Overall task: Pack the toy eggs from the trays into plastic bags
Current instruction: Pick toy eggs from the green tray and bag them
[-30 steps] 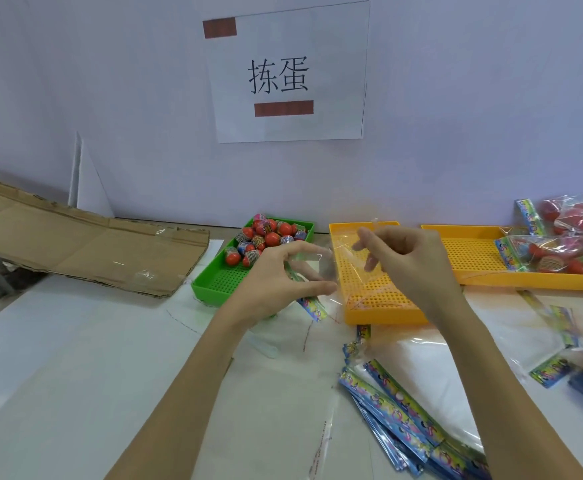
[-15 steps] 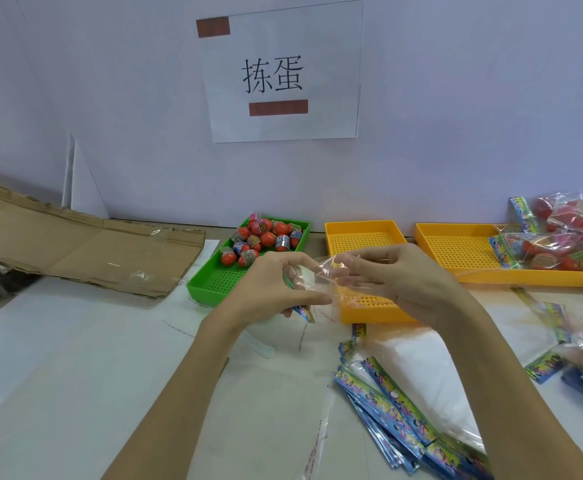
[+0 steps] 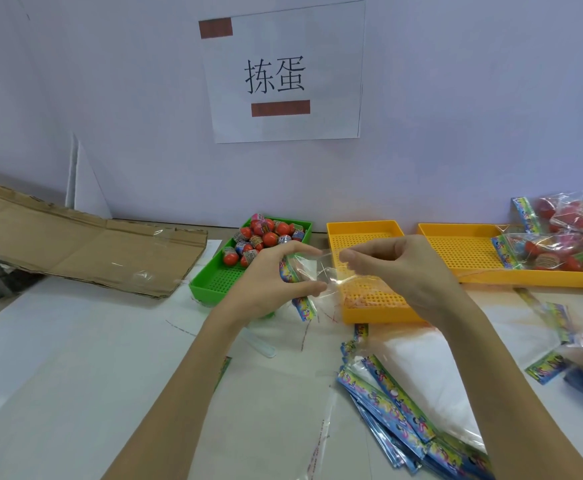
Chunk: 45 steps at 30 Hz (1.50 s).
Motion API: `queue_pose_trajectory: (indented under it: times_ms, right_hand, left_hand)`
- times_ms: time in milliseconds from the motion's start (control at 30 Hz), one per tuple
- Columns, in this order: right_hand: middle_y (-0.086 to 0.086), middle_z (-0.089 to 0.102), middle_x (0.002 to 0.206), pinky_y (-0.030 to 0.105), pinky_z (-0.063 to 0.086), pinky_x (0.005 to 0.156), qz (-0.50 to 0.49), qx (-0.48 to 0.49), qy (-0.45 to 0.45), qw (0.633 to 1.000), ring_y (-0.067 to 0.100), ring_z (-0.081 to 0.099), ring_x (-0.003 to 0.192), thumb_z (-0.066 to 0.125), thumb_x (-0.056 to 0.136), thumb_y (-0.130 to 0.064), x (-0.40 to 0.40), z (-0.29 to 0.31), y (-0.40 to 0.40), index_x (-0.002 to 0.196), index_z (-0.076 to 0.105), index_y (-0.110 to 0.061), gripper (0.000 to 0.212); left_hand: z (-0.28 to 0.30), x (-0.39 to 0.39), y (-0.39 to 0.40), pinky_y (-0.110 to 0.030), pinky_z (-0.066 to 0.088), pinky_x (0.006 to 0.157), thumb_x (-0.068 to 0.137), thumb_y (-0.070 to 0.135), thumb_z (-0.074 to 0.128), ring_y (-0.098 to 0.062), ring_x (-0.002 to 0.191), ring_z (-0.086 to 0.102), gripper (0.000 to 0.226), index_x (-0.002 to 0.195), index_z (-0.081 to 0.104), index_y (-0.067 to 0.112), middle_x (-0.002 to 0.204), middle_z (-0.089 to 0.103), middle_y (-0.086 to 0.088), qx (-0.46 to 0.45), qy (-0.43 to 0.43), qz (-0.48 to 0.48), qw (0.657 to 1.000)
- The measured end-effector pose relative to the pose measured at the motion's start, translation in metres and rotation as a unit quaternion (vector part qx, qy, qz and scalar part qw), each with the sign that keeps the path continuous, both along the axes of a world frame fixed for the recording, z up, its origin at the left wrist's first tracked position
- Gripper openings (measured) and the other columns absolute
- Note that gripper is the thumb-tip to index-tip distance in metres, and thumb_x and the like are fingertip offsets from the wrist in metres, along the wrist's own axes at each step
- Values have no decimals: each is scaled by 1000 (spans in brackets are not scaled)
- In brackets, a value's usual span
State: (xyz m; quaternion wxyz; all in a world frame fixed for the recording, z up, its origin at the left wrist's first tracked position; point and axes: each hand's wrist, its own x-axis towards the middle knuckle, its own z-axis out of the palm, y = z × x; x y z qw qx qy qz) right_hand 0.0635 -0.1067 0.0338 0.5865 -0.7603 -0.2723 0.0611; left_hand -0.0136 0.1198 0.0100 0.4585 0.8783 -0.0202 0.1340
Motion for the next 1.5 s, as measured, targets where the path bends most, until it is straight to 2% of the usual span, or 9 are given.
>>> queue_pose_trajectory:
  times_ms: [167,300,433,567,867,1100,1233,1367,1500]
  right_hand:
    - [-2,81,99,18,60,78,69,25,120,990,12,76,99,75,88,-45,-2,0,-1,92,85,-22,26]
    - [-7,81,95,31,61,89,22,-95,74,992,10,76,94,71,84,-61,4,-3,-4,87,85,-29,36]
    - [-16,79,92,24,53,79,-5,-26,45,999,-1,73,87,82,82,-48,1,-3,-2,87,85,-32,18]
    - [-16,79,96,23,50,84,-11,-5,27,1000,-6,70,95,82,83,-47,2,-3,-3,95,84,-32,19]
    - [17,76,116,31,61,89,131,106,310,936,28,73,112,78,88,-30,2,-7,2,106,81,-5,31]
    - [10,80,103,23,62,75,86,37,211,973,21,77,99,76,88,-31,-1,-6,3,98,83,-10,25]
    - [-5,80,103,27,56,90,56,6,121,991,6,74,102,75,86,-46,1,-1,-3,95,85,-20,29]
    - [-1,81,101,27,63,81,46,51,84,994,17,77,98,71,90,-40,0,1,2,100,83,-21,25]
    - [-1,80,106,26,61,87,117,33,86,989,15,76,103,72,90,-46,-2,1,5,107,83,-21,32]
  left_hand:
    - [0,1,1,-6,40,91,77,42,91,29,111,49,43,112,68,49,111,56,54,21,-34,6,999]
    - [0,1,0,3,40,85,77,41,90,15,99,57,48,120,69,44,117,60,44,22,-60,5,998]
    - [-1,1,1,-1,42,91,79,35,90,13,109,59,50,123,67,44,116,65,38,23,-54,5,998]
    - [-1,1,-2,-25,48,95,81,29,89,5,95,68,44,120,69,32,87,77,18,17,-28,1,999]
    - [-4,1,-2,-27,55,80,78,28,91,-5,86,68,38,104,69,45,92,73,13,49,-69,-4,996]
    - [0,0,1,-21,55,69,82,25,89,-12,72,64,40,117,72,36,94,78,10,11,-24,-24,999]
    - [4,-3,5,-17,57,89,84,15,87,-2,105,73,46,126,72,26,110,79,12,-34,-7,-47,998]
    - [5,-5,2,-23,58,94,83,18,87,-3,108,72,46,125,72,29,110,79,13,-33,-10,-42,999]
    - [8,-5,-2,-6,48,84,82,31,88,8,101,66,41,120,74,40,110,74,26,-11,-45,-32,998]
